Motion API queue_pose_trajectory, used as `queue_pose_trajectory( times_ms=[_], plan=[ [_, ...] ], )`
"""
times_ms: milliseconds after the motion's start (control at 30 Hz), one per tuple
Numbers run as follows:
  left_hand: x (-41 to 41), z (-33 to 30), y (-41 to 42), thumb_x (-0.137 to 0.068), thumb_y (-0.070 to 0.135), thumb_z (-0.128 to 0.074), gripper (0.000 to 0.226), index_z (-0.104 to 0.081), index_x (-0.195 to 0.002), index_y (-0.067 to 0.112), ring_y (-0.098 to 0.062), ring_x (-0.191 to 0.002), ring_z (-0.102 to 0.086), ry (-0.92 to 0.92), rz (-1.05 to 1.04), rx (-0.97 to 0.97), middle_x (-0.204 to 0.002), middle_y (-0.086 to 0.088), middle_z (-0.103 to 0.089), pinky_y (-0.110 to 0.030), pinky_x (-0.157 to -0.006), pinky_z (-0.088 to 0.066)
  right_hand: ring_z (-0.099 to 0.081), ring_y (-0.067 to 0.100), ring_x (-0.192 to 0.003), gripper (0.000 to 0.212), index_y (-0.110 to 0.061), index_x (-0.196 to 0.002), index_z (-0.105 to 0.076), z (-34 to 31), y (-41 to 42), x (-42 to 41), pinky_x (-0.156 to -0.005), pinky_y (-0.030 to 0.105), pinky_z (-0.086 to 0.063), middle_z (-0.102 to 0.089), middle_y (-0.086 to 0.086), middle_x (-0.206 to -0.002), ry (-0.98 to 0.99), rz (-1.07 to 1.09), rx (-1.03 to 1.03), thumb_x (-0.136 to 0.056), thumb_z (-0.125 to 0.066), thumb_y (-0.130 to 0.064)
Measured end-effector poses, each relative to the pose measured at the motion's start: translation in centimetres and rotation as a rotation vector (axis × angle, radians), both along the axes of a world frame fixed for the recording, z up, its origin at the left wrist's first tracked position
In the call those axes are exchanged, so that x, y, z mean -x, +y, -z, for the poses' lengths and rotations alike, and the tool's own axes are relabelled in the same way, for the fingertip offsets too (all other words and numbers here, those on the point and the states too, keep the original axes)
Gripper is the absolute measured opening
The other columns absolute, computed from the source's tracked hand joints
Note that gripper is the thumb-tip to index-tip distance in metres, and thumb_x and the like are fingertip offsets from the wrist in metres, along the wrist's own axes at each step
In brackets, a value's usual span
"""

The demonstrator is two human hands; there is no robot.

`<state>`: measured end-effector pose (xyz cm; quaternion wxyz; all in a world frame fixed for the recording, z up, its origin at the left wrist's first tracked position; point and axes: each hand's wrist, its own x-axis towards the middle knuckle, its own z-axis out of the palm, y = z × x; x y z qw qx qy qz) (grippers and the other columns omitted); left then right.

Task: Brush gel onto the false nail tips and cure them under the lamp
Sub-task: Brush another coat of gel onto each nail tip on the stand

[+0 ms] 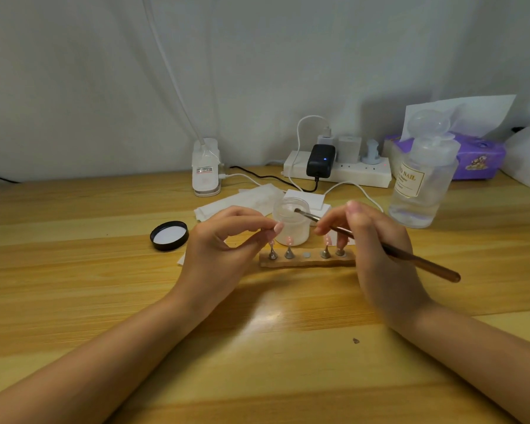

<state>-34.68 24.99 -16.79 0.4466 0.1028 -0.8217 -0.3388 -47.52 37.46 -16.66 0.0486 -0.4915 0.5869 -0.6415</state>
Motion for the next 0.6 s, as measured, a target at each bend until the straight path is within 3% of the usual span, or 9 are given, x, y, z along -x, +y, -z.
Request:
queue_pose_trajectory(
  times_ms=[167,333,467,600],
  plan=[
    [-0.11,-0.21,0.23,-0.075,0.014,-0.07,0.017,-0.068,-0.091,0.012,-0.002,-0.077,-0.062,0.024,-0.017,0.0,-0.081,0.007,-0.067,-0.009,-0.074,-0.044,-0.058,-0.003,-0.076,0.029,-0.023,-0.086,-0.06,-0.18,-0.09,-0.25,-0.068,0.011,-0.043,-0.065,-0.013,-0.084,0.058,0.0,0.005,-0.086,-0.039,-0.043],
    [-0.27,-0.23,0.35,-0.076,0.013,-0.068,0.011,-0.069,-0.088,0.015,-0.003,-0.084,-0.063,0.02,0.025,0.061,-0.086,0.007,-0.068,-0.011,-0.077,-0.044,-0.06,0.01,-0.063,0.029,-0.024,-0.09,-0.056,-0.25,-0.09,-0.46,-0.062,0.024,-0.05,-0.068,-0.003,-0.077,0.066,-0.003,0.042,-0.092,-0.032,-0.042],
    [-0.22,-0.27,0.31,-0.076,0.014,-0.067,0.014,-0.069,-0.09,0.015,-0.009,-0.085,-0.061,0.024,0.063,0.106,-0.089,0.002,-0.065,-0.017,-0.076,-0.047,-0.061,0.003,-0.073,0.027,-0.023,-0.087,-0.06,-0.37,-0.1,-0.44,-0.064,0.018,-0.048,-0.067,-0.007,-0.079,0.183,0.027,-0.013,-0.088,-0.043,-0.045],
    [-0.21,-0.27,0.33,-0.075,0.014,-0.072,0.02,-0.067,-0.093,0.019,-0.009,-0.083,-0.063,0.012,0.089,0.137,-0.088,0.005,-0.067,-0.034,-0.073,-0.052,-0.061,0.0,-0.088,0.026,-0.028,-0.096,-0.057,-0.38,-0.11,-0.78,-0.076,0.03,-0.051,-0.065,-0.014,-0.092,0.344,0.04,-0.041,-0.076,-0.059,-0.044]
  ],
)
